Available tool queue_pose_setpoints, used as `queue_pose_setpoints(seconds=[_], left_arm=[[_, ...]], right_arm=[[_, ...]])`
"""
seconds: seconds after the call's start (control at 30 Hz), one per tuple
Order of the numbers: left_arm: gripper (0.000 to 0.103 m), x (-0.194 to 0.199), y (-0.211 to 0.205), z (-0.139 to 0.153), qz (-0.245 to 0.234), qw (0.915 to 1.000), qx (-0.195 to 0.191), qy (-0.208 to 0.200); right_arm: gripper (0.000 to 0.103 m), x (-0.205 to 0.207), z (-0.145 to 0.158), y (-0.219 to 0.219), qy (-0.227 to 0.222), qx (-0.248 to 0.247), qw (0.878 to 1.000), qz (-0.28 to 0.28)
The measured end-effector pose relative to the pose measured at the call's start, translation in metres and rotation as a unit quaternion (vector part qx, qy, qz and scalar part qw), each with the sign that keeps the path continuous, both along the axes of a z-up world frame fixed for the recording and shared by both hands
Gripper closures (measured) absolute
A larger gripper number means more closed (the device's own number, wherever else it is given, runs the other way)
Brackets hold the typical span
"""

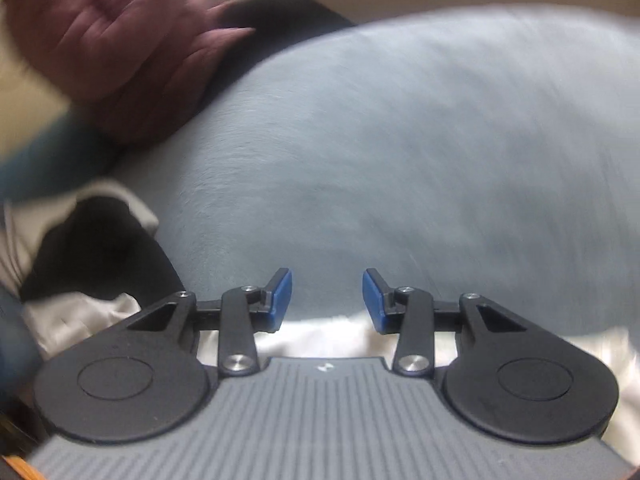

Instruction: Fold clothes

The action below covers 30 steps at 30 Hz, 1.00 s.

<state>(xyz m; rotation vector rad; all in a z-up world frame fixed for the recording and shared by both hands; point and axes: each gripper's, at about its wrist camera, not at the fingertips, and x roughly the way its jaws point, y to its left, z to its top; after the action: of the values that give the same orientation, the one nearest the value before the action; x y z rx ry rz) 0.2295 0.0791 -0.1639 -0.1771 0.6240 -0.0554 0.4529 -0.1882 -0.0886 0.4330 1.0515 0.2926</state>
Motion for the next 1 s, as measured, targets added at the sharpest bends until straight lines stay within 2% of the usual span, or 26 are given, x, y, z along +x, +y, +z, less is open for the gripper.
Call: queue_pose_setpoints(seconds=[0.07,0.17,0.33,0.4,0.43,0.53,0.57,0.7,0.87,0.93,1.0], left_arm=[[0.046,0.0,0.0,0.0,0.0,1.0,0.002,0.0],[0.046,0.0,-0.001,0.0,0.0,1.0,0.004,0.001],[0.046,-0.001,0.0,0.0,0.001,1.0,0.004,0.001],[0.046,-0.001,-0.001,0.0,0.0,1.0,0.004,0.001],[0.046,-0.001,0.0,0.0,0.0,1.0,0.004,0.0],[0.046,-0.001,0.0,0.0,0.0,1.0,0.003,0.0],[0.046,-0.001,0.0,0.0,0.0,1.0,0.003,0.0],[0.046,-0.001,0.0,-0.001,0.0,1.0,0.003,-0.001],[0.046,-0.001,0.0,0.0,0.0,1.0,0.005,0.0],[0.046,-0.001,0.0,0.0,0.001,1.0,0.005,0.0],[0.046,-0.001,0.0,-0.001,0.001,1.0,0.005,0.0]], right_arm=[[0.064,-0.009,-0.012,-0.02,0.032,0.045,0.998,-0.027],[0.064,-0.016,-0.033,-0.027,0.059,0.075,0.995,-0.041],[0.064,-0.021,-0.048,-0.018,0.043,0.087,0.995,-0.029],[0.068,-0.021,-0.05,-0.011,0.03,0.088,0.996,-0.013],[0.073,-0.02,-0.05,-0.007,0.024,0.086,0.996,-0.006],[0.097,-0.021,-0.043,0.004,-0.007,0.049,0.999,0.015],[0.098,-0.022,-0.04,0.008,-0.024,0.034,0.999,0.021],[0.1,-0.022,-0.028,0.028,-0.086,-0.047,0.994,0.054],[0.098,-0.017,-0.043,0.054,-0.111,-0.158,0.977,0.09],[0.097,-0.014,-0.047,0.053,-0.115,-0.173,0.975,0.075],[0.089,-0.011,-0.047,0.047,-0.114,-0.172,0.977,0.052]])
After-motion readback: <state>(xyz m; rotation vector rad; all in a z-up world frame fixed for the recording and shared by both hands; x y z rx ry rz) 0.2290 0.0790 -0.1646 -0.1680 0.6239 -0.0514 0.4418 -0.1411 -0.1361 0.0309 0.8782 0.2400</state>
